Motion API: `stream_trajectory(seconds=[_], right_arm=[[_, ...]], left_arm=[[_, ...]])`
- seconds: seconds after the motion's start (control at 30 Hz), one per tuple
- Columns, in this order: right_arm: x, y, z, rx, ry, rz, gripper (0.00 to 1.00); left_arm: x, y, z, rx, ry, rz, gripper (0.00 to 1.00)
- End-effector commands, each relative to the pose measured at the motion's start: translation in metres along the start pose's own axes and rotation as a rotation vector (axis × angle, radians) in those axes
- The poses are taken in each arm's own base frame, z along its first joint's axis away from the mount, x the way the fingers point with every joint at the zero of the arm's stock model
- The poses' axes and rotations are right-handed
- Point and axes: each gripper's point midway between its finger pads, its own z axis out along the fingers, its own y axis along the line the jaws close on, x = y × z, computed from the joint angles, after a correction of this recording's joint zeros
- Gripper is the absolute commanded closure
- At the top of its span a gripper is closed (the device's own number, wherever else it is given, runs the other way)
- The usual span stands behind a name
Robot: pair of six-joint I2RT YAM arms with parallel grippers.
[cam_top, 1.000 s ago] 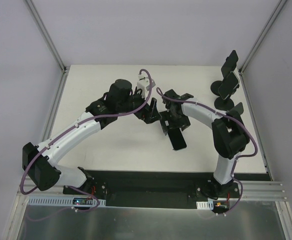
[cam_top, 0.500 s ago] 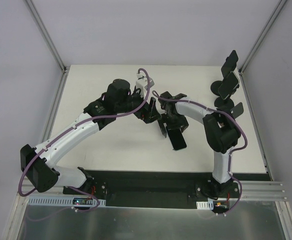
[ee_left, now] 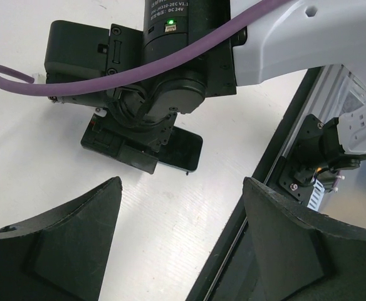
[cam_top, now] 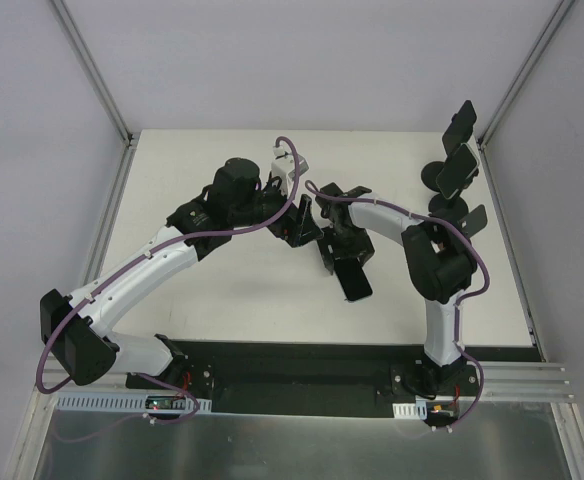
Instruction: Place the phone on the phone stand
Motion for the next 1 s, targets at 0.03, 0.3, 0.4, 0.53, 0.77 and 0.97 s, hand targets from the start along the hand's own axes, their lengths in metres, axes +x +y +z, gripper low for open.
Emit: stream_trajectory(seconds=[0.03,0.3,0.4,0.53,0.77,0.97], right_arm=[[0.001,-0.018,0.009,0.093,-0.01,0.034,0.23],[-0.008,-0.013,0.001,0.053,-0.101,0.055,0.66],[-0.013,-0.011,-0.01,0.017,-0.18,0.081,0.81],[-0.019,-0.007,-0.034,-0.048,-0.317,0.136,0.96],[-0.034,-0.002,-0.063,-0.162,-0.516,0.258,0.99],[-0.042,0.001,-0.088,-0.35,-0.661,0.418,0.99]], left_arm=[[-0.012,-0.007,-0.005,0.031,-0.043,0.008,0.23],[-0.01,-0.004,-0.003,0.026,-0.036,0.003,0.23],[-0.009,-0.002,-0.002,0.021,-0.032,-0.001,0.23],[-0.008,-0.001,0.0,0.021,-0.026,-0.008,0.23],[-0.001,-0.001,0.007,0.037,0.0,-0.052,0.25],[0.016,0.01,0.025,0.033,0.058,-0.099,0.29]])
